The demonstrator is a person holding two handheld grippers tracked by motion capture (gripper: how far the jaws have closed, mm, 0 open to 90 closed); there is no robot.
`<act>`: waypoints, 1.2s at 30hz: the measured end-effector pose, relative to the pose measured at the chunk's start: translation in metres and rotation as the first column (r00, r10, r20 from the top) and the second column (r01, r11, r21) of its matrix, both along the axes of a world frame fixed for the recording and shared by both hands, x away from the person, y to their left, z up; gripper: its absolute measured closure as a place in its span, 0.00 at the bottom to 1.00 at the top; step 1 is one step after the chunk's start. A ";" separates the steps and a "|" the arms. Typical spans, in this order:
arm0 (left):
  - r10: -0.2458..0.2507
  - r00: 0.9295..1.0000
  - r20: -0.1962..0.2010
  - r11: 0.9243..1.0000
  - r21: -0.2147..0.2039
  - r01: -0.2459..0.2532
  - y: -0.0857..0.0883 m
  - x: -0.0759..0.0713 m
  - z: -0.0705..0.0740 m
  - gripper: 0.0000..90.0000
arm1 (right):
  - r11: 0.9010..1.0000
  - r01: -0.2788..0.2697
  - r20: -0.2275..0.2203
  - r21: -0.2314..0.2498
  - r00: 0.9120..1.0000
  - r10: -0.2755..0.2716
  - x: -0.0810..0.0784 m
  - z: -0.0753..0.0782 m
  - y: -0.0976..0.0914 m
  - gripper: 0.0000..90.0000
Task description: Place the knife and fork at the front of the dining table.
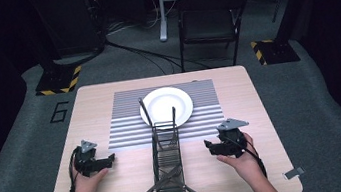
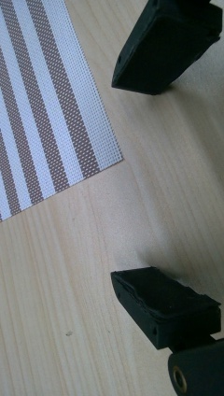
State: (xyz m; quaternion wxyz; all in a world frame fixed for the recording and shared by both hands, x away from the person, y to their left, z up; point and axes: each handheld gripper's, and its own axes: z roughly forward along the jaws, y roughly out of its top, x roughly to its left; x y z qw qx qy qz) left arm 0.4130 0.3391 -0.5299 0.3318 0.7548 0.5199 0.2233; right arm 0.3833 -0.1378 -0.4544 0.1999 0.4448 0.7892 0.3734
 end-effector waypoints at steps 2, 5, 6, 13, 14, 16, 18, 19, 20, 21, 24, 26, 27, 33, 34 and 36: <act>0.000 1.000 0.000 1.000 0.000 0.000 0.000 0.000 0.000 0.08 | 1.000 -0.007 0.005 0.008 1.000 0.007 0.001 0.005 0.004 0.35; -0.001 1.000 0.002 1.000 0.000 0.001 0.000 0.000 0.000 0.08 | 1.000 -0.015 0.010 0.012 1.000 0.015 0.002 0.010 0.008 0.36; -0.003 1.000 0.004 1.000 -0.005 0.004 0.000 0.000 0.000 0.08 | 1.000 -0.025 0.010 0.015 1.000 0.025 0.003 0.015 0.013 0.37; -0.012 1.000 -0.002 1.000 0.000 0.012 0.000 -0.001 0.000 0.08 | 0.998 -0.054 0.025 0.008 0.998 0.054 0.005 0.029 0.027 0.38; -0.011 1.000 -0.002 1.000 0.000 0.011 0.000 -0.001 0.000 0.08 | 0.998 -0.063 0.022 0.015 0.998 0.063 0.005 0.032 0.032 0.39; -0.011 1.000 -0.002 1.000 0.000 0.011 0.000 -0.001 0.000 0.08 | 0.997 -0.068 0.019 0.019 0.998 0.068 0.006 0.034 0.034 0.40; -0.012 1.000 -0.002 1.000 0.000 0.012 0.000 -0.001 0.000 0.08 | 0.997 -0.077 0.016 0.032 0.997 0.077 0.008 0.037 0.039 0.42; -0.012 1.000 -0.002 1.000 0.000 0.012 0.000 -0.001 0.000 0.08 | 0.997 -0.077 0.016 0.032 0.997 0.077 0.008 0.037 0.039 0.42; -0.013 1.000 -0.003 1.000 0.000 0.013 0.000 -0.001 0.000 0.08 | 0.996 -0.080 0.018 0.040 0.997 0.079 0.009 0.040 0.041 0.45; -0.013 1.000 -0.003 1.000 0.000 0.013 0.000 -0.001 0.000 0.08 | 0.996 -0.080 0.018 0.040 0.997 0.079 0.009 0.040 0.041 0.45; -0.012 1.000 -0.002 1.000 -0.001 0.012 0.000 0.000 0.000 0.08 | 0.995 -0.091 0.030 0.042 0.995 0.090 0.011 0.045 0.045 0.49; -0.012 1.000 -0.002 1.000 0.000 0.012 0.000 -0.001 0.000 0.08 | 0.995 -0.096 0.031 0.040 0.995 0.095 0.014 0.049 0.049 0.49; -0.012 1.000 -0.002 1.000 0.000 0.012 0.000 -0.001 0.000 0.08 | 0.995 -0.096 0.031 0.040 0.995 0.095 0.014 0.049 0.049 0.49; -0.012 1.000 -0.002 1.000 0.000 0.012 0.000 0.000 0.000 0.08 | 0.992 -0.115 0.020 0.044 0.993 0.114 0.020 0.058 0.060 0.54; -0.012 1.000 -0.002 1.000 -0.001 0.012 0.000 -0.001 0.000 0.08 | 0.992 -0.121 0.018 0.048 0.993 0.120 0.021 0.059 0.061 0.55; -0.012 1.000 -0.001 1.000 0.000 0.012 0.000 0.000 0.000 0.08 | 0.986 -0.151 -0.002 0.075 0.988 0.152 0.026 0.060 0.065 0.59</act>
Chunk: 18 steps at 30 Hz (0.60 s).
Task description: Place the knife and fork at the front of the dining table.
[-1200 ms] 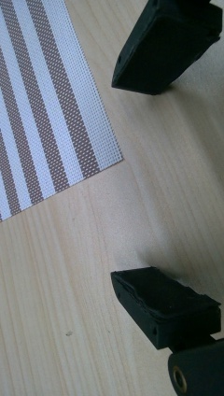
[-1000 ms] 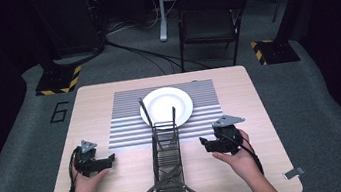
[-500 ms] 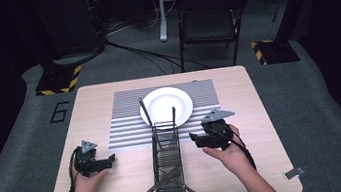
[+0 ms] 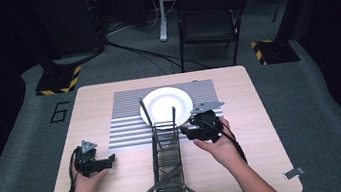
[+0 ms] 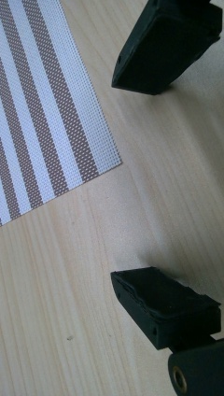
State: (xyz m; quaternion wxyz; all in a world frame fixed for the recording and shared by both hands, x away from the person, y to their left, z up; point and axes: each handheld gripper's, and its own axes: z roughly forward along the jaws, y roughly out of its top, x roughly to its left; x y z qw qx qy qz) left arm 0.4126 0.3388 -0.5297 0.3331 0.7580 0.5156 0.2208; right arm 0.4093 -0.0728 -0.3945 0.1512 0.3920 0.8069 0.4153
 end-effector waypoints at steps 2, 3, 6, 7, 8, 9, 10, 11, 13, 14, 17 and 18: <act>0.000 1.000 0.000 1.000 0.000 0.000 0.000 0.000 0.000 0.08 | 1.000 -0.003 -0.001 0.010 1.000 0.003 0.002 0.000 0.003 0.61; 0.000 1.000 0.000 1.000 0.000 0.000 0.000 0.000 0.000 0.08 | 1.000 -0.003 -0.001 0.010 1.000 0.003 0.002 0.000 0.003 0.61; 0.000 1.000 0.000 1.000 0.000 0.000 0.000 0.000 0.000 0.08 | 1.000 -0.015 0.012 0.011 1.000 0.015 0.004 0.001 0.009 0.62; 0.000 1.000 0.000 1.000 0.001 0.000 0.000 0.000 0.000 0.08 | 1.000 -0.015 0.012 0.011 1.000 0.015 0.004 0.001 0.009 0.62; 0.000 1.000 0.000 1.000 0.000 0.000 0.000 0.000 0.000 0.08 | 1.000 -0.020 0.013 0.012 1.000 0.020 0.006 0.001 0.010 0.63; -0.001 1.000 -0.001 1.000 0.001 0.001 0.000 0.000 0.000 0.08 | 1.000 -0.020 0.011 0.015 1.000 0.019 0.006 0.001 0.012 0.63; 0.000 1.000 -0.001 1.000 0.000 0.000 0.000 0.000 0.000 0.08 | 1.000 -0.022 0.012 0.015 1.000 0.022 0.006 0.001 0.013 0.64; 0.000 1.000 -0.001 1.000 0.000 0.000 0.000 0.000 0.000 0.08 | 0.999 -0.029 0.016 0.014 0.999 0.029 0.007 0.001 0.014 0.65; 0.000 1.000 0.000 1.000 0.000 0.000 0.000 0.000 0.000 0.08 | 0.999 -0.032 0.020 0.011 0.999 0.032 0.008 0.001 0.017 0.68; 0.000 1.000 0.000 1.000 0.001 0.000 0.000 0.000 0.000 0.08 | 1.000 -0.028 0.013 0.011 1.000 0.028 0.008 0.002 0.018 0.69; 0.000 1.000 0.000 1.000 0.000 0.000 0.000 0.000 0.000 0.08 | 0.999 -0.038 0.017 0.014 0.999 0.037 0.010 0.003 0.022 0.72; 0.000 1.000 0.000 1.000 0.000 0.000 0.000 0.000 0.000 0.08 | 0.999 -0.046 0.026 0.012 0.999 0.045 0.012 0.004 0.024 0.73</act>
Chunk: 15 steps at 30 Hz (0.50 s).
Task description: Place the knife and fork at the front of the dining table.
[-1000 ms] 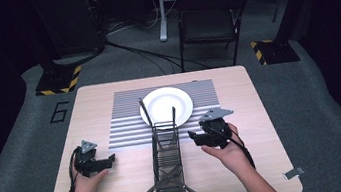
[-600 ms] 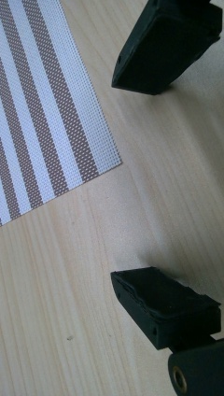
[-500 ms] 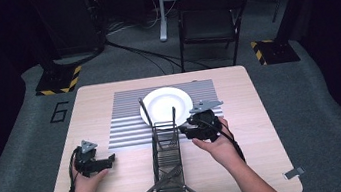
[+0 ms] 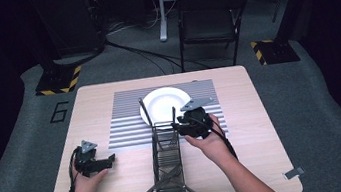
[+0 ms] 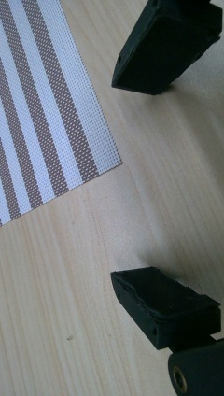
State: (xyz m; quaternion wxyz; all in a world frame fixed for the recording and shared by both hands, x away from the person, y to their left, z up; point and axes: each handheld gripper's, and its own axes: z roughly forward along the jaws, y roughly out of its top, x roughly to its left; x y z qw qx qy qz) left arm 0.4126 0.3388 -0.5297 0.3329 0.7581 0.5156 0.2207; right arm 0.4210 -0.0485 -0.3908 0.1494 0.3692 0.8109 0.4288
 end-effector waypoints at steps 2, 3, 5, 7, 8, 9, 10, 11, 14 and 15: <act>-0.001 1.000 0.000 1.000 0.000 0.001 0.000 0.000 0.000 0.08 | 1.000 0.003 -0.008 0.004 1.000 -0.003 0.000 0.001 0.001 0.74; -0.001 1.000 0.000 1.000 0.000 0.001 0.000 0.000 0.000 0.08 | 1.000 0.000 -0.006 0.004 1.000 0.000 0.001 0.001 0.003 0.74; 0.000 1.000 0.000 1.000 0.000 0.000 0.000 0.000 0.000 0.08 | 1.000 -0.009 -0.002 0.004 1.000 0.009 0.003 0.001 0.005 0.75; 0.000 1.000 0.000 1.000 0.000 0.000 0.000 0.000 0.000 0.08 | 1.000 -0.014 -0.001 0.002 1.000 0.014 0.005 0.002 0.006 0.75; 0.000 1.000 0.000 1.000 0.000 0.000 0.000 0.000 0.000 0.08 | 1.000 -0.018 0.009 0.001 1.000 0.018 0.006 0.001 0.007 0.76; 0.000 1.000 0.000 1.000 0.000 0.000 0.000 0.000 0.000 0.08 | 1.000 -0.018 0.004 0.004 1.000 0.018 0.006 0.002 0.008 0.76; -0.001 1.000 0.000 1.000 0.000 0.001 0.000 0.000 0.000 0.08 | 1.000 -0.018 0.002 0.005 1.000 0.018 0.007 0.002 0.009 0.78; -0.001 1.000 0.000 1.000 0.000 0.001 0.000 0.000 0.000 0.08 | 1.000 -0.021 0.005 0.005 1.000 0.021 0.008 0.002 0.009 0.79; 0.000 1.000 0.000 1.000 0.000 0.000 0.000 0.000 0.000 0.08 | 1.000 -0.022 0.003 0.008 1.000 0.022 0.010 0.003 0.011 0.81; 0.000 1.000 0.000 1.000 0.000 0.000 0.000 0.000 0.000 0.08 | 1.000 -0.022 0.003 0.008 1.000 0.022 0.010 0.003 0.011 0.81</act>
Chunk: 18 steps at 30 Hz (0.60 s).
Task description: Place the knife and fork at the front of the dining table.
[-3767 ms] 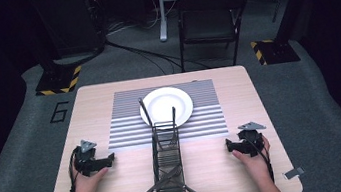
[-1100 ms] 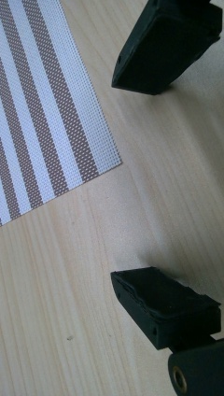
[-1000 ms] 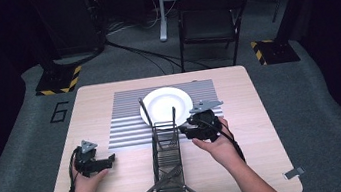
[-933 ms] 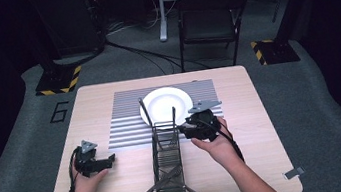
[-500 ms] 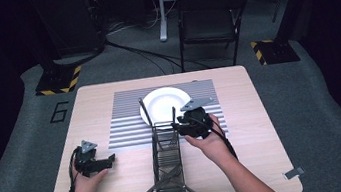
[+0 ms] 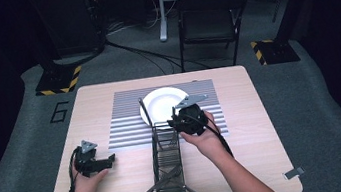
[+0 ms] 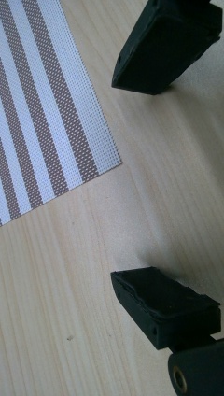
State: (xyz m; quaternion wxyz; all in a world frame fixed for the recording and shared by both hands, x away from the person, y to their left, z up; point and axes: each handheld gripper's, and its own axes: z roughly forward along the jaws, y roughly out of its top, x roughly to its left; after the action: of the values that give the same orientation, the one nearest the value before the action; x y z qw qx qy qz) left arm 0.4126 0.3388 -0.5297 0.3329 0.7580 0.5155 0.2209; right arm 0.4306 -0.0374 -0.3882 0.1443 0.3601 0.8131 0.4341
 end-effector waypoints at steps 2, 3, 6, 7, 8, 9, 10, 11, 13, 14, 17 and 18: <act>0.000 1.000 -0.001 1.000 0.000 0.000 0.000 0.000 0.000 0.08 | 1.000 -0.001 0.005 -0.003 1.000 0.001 0.001 0.000 0.000 0.83; 0.000 1.000 -0.001 1.000 0.000 0.000 0.000 0.000 0.000 0.08 | 1.000 0.000 -0.001 -0.001 1.000 0.000 0.002 0.000 0.001 0.85; -0.001 1.000 0.000 1.000 0.000 0.001 0.000 0.000 0.000 0.08 | 1.000 0.001 -0.002 -0.004 1.000 -0.001 0.003 -0.001 0.001 0.87; 0.000 1.000 -0.001 1.000 -0.001 0.000 0.000 0.000 0.000 0.08 | 1.000 -0.002 0.004 -0.008 1.000 0.002 0.004 -0.001 0.001 0.89; 0.000 1.000 0.000 1.000 0.000 0.000 0.000 0.000 0.000 0.08 | 1.000 -0.001 0.006 -0.009 1.000 0.001 0.004 -0.001 0.001 0.90; -0.001 1.000 -0.001 1.000 0.000 0.001 0.000 0.000 0.000 0.08 | 1.000 0.002 0.010 -0.009 1.000 -0.002 0.004 0.000 0.000 0.92; -0.001 1.000 -0.001 1.000 0.000 0.001 0.000 0.000 0.000 0.08 | 1.000 0.002 0.010 -0.009 1.000 -0.002 0.004 0.000 0.000 0.92; 0.000 1.000 0.000 1.000 0.000 0.000 0.000 0.000 0.000 0.08 | 1.000 0.007 0.012 -0.008 1.000 -0.007 0.003 0.000 0.000 0.93; -0.001 1.000 0.000 1.000 0.000 0.001 0.000 0.000 0.000 0.08 | 1.000 0.008 0.029 -0.010 1.000 -0.007 0.000 0.001 -0.001 0.94; -0.001 1.000 0.000 1.000 0.000 0.001 0.000 0.000 0.000 0.08 | 1.000 0.008 0.029 -0.010 1.000 -0.007 0.000 0.001 -0.001 0.94; 0.000 1.000 -0.001 1.000 0.000 0.000 0.000 0.000 0.000 0.08 | 1.000 -0.010 0.032 0.001 0.999 0.010 -0.004 0.001 -0.001 0.95; 0.000 1.000 -0.001 1.000 0.000 0.000 0.000 0.000 0.000 0.08 | 1.000 -0.010 0.032 0.001 0.999 0.010 -0.004 0.001 -0.001 0.95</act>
State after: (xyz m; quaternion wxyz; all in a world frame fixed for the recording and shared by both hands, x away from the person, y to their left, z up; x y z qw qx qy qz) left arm 0.4125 0.3387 -0.5297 0.3328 0.7580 0.5158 0.2205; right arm 0.4264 -0.0381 -0.3870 0.1548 0.3492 0.8121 0.4411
